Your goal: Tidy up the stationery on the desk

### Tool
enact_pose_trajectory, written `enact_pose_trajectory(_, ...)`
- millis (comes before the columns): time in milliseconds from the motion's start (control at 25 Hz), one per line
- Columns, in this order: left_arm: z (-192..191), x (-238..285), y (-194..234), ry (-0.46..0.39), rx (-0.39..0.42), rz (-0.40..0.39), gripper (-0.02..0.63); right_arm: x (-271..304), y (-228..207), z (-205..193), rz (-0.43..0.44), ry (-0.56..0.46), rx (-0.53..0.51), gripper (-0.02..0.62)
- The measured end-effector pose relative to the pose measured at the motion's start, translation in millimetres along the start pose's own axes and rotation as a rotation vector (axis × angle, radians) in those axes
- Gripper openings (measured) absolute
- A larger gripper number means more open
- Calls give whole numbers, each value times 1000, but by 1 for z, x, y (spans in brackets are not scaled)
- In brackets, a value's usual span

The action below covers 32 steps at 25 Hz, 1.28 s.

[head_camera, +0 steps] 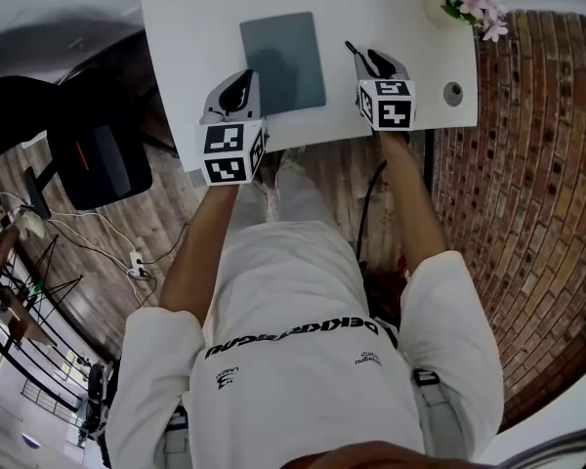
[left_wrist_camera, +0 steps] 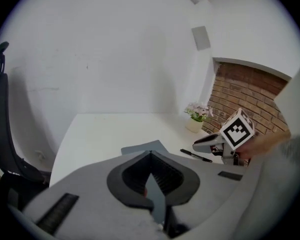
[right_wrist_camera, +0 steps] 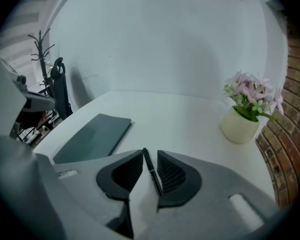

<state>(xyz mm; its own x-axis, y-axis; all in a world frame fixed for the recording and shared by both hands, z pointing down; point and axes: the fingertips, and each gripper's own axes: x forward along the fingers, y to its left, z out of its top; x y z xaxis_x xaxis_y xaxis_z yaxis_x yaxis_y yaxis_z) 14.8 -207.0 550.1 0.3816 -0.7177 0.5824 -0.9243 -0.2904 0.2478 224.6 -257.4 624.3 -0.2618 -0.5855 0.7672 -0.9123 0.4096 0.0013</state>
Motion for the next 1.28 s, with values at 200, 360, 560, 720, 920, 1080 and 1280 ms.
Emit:
enact_pose_trajectory(200,19,-29,-24,-96,87,-18,-2,2,0,-14,102,83,-191,89)
enact_pose_trajectory(360,25,-52,-39,-155,163,-19,-2,2,5,-26,170,158,-334,85)
enact_pose_trajectory(560,28,-73,-54,-189,183,-20,-2,8,-2,-38,178,243,-386,81)
enact_pose_trajectory(720,32,-89,-62,-225,200,-6,-2,12,-6,-49,190,267,-346,46)
enact_pose_trajectory(920,33,-99,-61,-238,190,5,-2,10,-7,-40,203,243,-182,44)
enact_pose_trajectory(1080,37,-103,-59,-238,193,19,-2,8,-3,-28,205,233,-44,44)
enact_pose_trajectory(1280,44,-111,-57,-250,206,27,-2,15,21,-13,271,216,158,44)
